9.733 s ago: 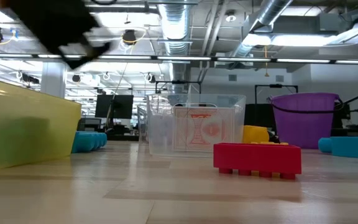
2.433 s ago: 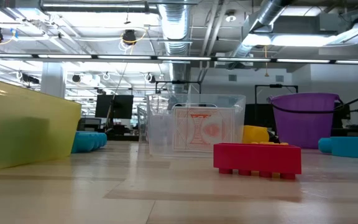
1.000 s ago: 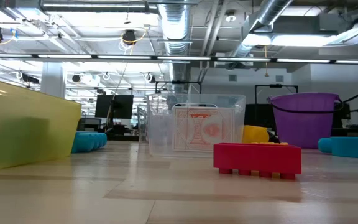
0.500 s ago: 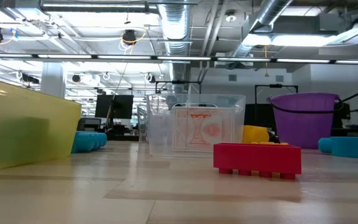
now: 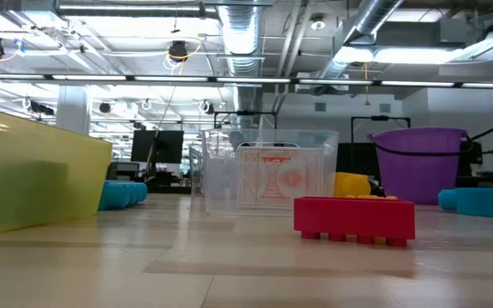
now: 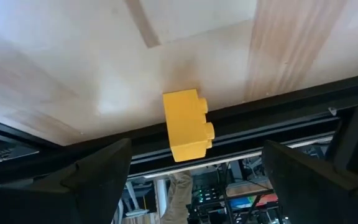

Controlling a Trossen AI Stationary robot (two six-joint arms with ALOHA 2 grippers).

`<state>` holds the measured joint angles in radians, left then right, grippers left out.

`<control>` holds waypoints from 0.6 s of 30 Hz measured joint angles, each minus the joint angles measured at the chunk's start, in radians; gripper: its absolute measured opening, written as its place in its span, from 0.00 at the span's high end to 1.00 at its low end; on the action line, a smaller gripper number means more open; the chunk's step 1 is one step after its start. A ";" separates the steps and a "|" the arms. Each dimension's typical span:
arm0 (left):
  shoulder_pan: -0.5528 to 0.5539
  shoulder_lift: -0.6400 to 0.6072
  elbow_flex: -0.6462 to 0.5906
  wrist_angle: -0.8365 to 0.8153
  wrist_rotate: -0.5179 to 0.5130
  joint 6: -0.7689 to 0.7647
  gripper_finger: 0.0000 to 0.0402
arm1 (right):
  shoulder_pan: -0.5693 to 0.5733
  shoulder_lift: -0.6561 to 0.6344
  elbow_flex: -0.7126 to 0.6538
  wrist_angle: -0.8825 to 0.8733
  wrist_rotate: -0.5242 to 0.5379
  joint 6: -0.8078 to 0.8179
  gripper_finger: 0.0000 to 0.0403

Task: Pick & Place Toys
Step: Put the yellow game piece into the yellow bin

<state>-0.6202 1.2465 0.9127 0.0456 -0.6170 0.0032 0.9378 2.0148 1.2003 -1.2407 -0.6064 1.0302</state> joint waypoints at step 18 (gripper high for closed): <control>0.000 0.000 0.000 0.000 0.000 0.000 0.49 | 0.025 0.001 0.000 0.000 0.003 0.002 0.19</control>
<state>-0.6205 1.2465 0.9127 0.0456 -0.6170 0.0029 0.9630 2.0159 1.2003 -1.2409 -0.6033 1.0321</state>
